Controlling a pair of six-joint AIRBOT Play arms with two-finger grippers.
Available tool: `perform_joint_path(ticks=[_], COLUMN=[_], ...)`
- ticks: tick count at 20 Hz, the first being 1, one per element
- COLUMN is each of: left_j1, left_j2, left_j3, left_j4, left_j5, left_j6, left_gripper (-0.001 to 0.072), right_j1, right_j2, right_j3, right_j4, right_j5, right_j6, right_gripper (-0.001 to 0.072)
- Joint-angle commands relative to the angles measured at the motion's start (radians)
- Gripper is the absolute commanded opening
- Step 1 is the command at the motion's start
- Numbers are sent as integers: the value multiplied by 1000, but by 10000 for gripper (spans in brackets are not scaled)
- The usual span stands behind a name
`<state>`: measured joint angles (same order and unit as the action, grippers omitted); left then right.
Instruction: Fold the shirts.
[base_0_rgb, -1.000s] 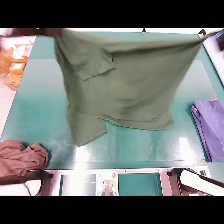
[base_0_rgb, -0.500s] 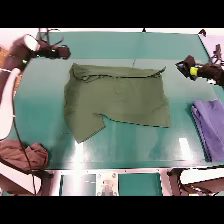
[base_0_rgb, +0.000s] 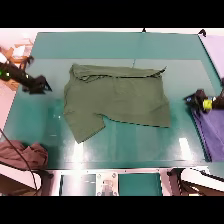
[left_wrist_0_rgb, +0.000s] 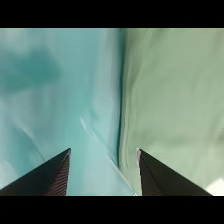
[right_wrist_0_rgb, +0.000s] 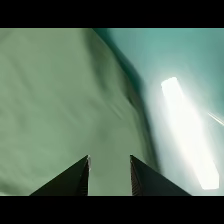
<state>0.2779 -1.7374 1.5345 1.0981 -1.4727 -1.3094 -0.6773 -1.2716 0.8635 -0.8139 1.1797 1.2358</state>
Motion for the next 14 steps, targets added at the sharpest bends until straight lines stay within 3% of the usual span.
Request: perform_joint_path(ticks=[1, 4, 7, 8, 9, 11, 12, 14], left_j1=[12, -21, -76, -92, -103, -103, -101, -101], left_j2=[0, -4, -6, -6, -6, -6, -6, -5], left_j3=[-213, -328, -361, -361, -361, -360, -357, -348], left_j4=[-119, -247, -248, -254, -267, -290, -290, -283], left_j5=[9, 116, 155, 152, 141, 103, 95, 100], left_j6=[80, 142, 160, 160, 167, 192, 194, 193], left_gripper=[480, 479, 478, 477, 393, 122, 23, 22], right_j1=[-48, -20, 5, 8, 12, 29, 39, 76], right_j2=[51, 49, 46, 46, 46, 43, 30, -14], right_j3=[-203, -286, -309, -309, -309, -309, -309, -309], right_j4=[-35, -32, -26, -15, -5, -5, 4, 43], right_j5=[-9, -86, -123, -126, -131, -144, -145, -155], right_j6=[-15, -18, -18, -18, -18, -18, -18, -44], right_gripper=[321, 360, 363, 395, 430, 431, 431, 430])
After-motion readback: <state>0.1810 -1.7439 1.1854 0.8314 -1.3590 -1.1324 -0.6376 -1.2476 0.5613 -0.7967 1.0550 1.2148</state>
